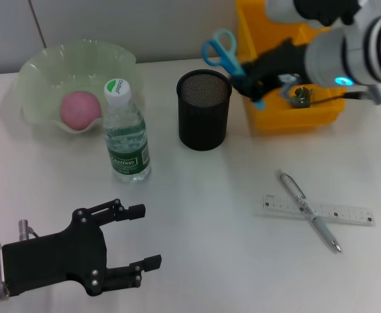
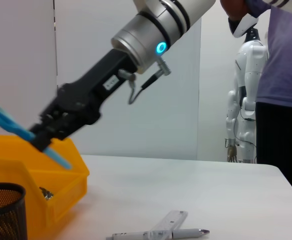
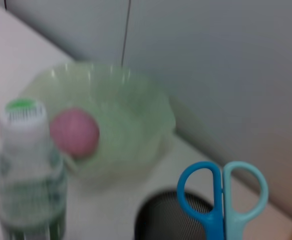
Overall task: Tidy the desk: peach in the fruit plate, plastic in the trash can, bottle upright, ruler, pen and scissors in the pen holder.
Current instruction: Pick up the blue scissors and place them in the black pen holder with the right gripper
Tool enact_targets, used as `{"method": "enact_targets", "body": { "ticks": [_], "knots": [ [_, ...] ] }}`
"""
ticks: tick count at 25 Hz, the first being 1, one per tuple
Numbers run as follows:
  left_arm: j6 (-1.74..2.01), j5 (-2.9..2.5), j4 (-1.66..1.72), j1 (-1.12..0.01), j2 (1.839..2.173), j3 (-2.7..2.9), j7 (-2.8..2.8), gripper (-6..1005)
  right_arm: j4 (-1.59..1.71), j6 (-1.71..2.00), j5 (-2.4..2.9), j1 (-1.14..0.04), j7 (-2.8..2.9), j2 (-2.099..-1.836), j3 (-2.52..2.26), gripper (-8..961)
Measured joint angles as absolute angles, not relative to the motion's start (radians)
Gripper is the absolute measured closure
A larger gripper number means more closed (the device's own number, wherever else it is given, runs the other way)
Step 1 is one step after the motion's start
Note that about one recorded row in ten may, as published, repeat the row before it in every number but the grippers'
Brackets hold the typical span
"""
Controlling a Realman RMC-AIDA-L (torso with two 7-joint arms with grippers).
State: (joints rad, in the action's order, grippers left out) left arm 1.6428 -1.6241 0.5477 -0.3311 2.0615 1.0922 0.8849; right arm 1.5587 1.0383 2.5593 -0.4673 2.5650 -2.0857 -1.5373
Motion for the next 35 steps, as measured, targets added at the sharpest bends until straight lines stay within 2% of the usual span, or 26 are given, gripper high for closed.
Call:
{"method": "enact_targets", "body": {
  "ticks": [12,22,35],
  "knots": [
    [1.647,-1.620,0.550,-0.331,2.062,1.091,0.884,201,1.265,0.572,2.048,-0.465,2.117,-2.083,-1.608,709],
    [1.646,-1.625,0.546,-0.331,2.060,1.091,0.882,201,1.074,0.502,1.720,-0.484,1.809,-2.084,-1.623,695],
    [1.646,-1.626,0.546,-0.325,2.060,1.091,0.880,202,1.012,0.474,1.650,-0.489,1.736,-2.086,-1.623,677]
  ]
}}
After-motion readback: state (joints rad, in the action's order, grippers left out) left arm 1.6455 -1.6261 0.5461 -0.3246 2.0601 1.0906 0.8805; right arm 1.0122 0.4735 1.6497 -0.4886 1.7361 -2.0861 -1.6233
